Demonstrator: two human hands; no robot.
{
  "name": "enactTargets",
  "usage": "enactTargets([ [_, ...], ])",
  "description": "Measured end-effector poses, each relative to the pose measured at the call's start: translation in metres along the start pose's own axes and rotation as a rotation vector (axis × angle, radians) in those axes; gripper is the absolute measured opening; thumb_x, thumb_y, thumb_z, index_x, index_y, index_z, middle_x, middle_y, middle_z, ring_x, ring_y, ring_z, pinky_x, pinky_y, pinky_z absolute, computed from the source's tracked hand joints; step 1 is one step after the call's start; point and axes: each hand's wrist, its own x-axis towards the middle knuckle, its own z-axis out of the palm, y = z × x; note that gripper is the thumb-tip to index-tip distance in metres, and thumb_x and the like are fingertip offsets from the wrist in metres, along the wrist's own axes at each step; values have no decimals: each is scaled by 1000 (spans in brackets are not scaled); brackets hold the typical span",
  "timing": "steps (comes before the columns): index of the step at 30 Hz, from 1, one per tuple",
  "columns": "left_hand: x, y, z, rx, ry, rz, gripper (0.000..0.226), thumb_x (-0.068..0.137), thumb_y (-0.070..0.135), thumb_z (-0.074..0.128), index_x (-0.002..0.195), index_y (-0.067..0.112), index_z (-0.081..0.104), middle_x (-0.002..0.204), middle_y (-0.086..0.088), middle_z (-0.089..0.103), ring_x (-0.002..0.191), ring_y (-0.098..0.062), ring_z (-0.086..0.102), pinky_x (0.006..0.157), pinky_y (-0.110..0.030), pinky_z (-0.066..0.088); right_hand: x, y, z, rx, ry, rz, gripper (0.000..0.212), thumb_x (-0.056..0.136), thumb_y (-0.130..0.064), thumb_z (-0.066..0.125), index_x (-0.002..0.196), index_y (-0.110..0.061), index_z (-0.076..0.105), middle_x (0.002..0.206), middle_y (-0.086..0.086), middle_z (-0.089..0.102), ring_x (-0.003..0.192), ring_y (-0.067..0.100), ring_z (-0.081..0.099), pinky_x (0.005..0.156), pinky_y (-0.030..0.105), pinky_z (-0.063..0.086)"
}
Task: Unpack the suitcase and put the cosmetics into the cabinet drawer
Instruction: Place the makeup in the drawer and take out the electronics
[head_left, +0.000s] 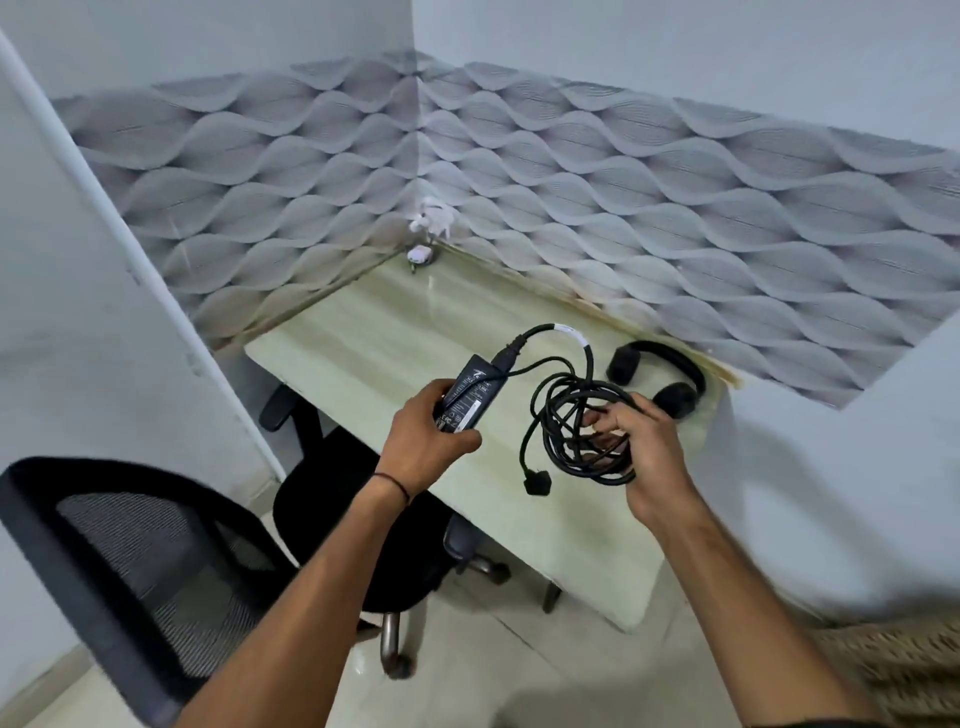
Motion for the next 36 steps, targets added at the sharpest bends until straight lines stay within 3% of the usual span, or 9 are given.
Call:
enactTargets([
  [4,61,-9,-19,-3,-46,-6,56,55,28,68,111,25,61,89,7,68,76,-14,63,61,-18,47,45,-2,36,16,56,22,19,79,7,53,85,-9,62,74,10,67,64,28,57,66,37,51],
  [8,126,-19,-17,-1,-71,-59,51,54,27,68,105,24,61,89,3,68,74,-20,62,64,-31,51,103,-6,61,-17,104,54,16,77,6,53,81,-8,60,83,17,65,62,29,59,55,29,52],
  [12,204,-37,-2,34,-101,-121,54,55,26,70,109,21,62,92,0,68,72,-20,62,66,-31,53,181,-3,74,-23,125,93,16,77,7,53,78,-8,58,89,21,65,61,30,59,47,27,51],
  [17,306,-66,30,153,-88,-181,58,54,33,70,111,22,62,101,-5,65,86,-24,63,78,-38,55,294,15,79,-61,131,185,14,82,4,54,82,-8,60,85,14,69,61,32,63,52,29,54],
  [26,437,-121,84,374,-132,-240,43,72,20,78,113,16,64,102,-5,64,87,-24,59,71,-26,42,446,74,72,-176,125,219,9,81,0,62,81,-9,60,74,15,63,64,31,59,56,34,50],
  [30,465,-138,98,476,-131,-263,44,74,21,76,116,16,63,105,-7,64,91,-25,59,71,-26,40,481,101,63,-258,118,220,1,86,-9,63,85,-8,63,73,12,67,66,30,63,60,40,56],
  [32,473,-147,105,524,-120,-263,47,74,22,75,119,15,62,108,-10,61,98,-30,59,74,-28,43,494,111,59,-323,134,207,7,88,-16,65,87,-9,64,77,13,70,69,29,66,65,44,59],
  [36,475,-155,119,631,-37,-272,54,73,28,74,123,13,57,118,-14,42,107,-36,47,87,-40,48,504,118,57,-477,170,138,14,94,-20,62,94,-7,61,81,9,69,67,21,64,51,19,50],
])
